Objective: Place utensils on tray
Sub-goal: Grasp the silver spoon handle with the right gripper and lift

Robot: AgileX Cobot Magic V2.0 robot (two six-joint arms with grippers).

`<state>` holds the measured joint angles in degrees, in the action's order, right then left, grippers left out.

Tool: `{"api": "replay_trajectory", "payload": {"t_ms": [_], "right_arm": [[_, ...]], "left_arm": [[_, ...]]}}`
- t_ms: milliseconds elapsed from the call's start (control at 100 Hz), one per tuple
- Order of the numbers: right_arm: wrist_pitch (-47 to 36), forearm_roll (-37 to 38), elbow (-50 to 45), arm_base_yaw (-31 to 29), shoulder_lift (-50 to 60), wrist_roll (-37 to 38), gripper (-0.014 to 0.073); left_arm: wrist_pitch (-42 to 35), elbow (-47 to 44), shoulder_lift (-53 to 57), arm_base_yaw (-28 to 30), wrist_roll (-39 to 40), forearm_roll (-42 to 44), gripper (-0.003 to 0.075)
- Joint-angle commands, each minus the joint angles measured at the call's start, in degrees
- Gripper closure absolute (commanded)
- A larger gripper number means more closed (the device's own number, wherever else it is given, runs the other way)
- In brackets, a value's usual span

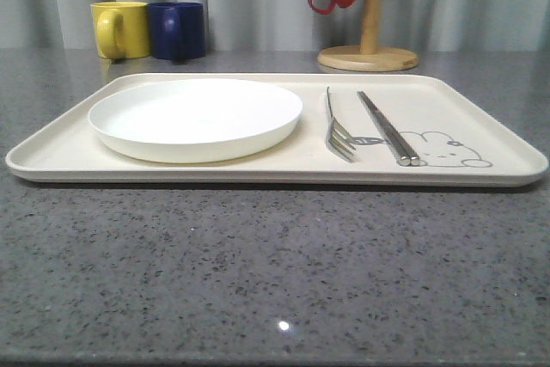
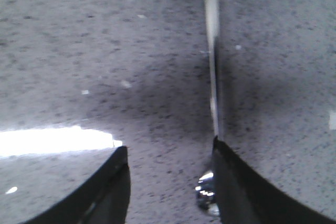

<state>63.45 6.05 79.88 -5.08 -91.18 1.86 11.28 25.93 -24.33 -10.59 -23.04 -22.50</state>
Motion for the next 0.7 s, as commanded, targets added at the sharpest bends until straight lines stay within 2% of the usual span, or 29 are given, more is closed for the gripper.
{"api": "replay_trajectory", "payload": {"t_ms": [0,230,690], "right_arm": [[-1.92,0.58,1.89,-2.53,0.62,-1.86,0.0219],[-2.88,0.36,1.89,-6.28,-3.48,-2.76,0.0219],[-5.33,-0.54,1.89,-6.77,-8.28,-2.80,0.0222]], "left_arm": [[-3.99,1.65,-0.31,-0.33,0.51,-0.37,0.0738],[-3.99,1.65,-0.31,-0.33,0.51,-0.37,0.0738],[-3.99,1.65,-0.31,-0.33,0.51,-0.37,0.0738]]}}
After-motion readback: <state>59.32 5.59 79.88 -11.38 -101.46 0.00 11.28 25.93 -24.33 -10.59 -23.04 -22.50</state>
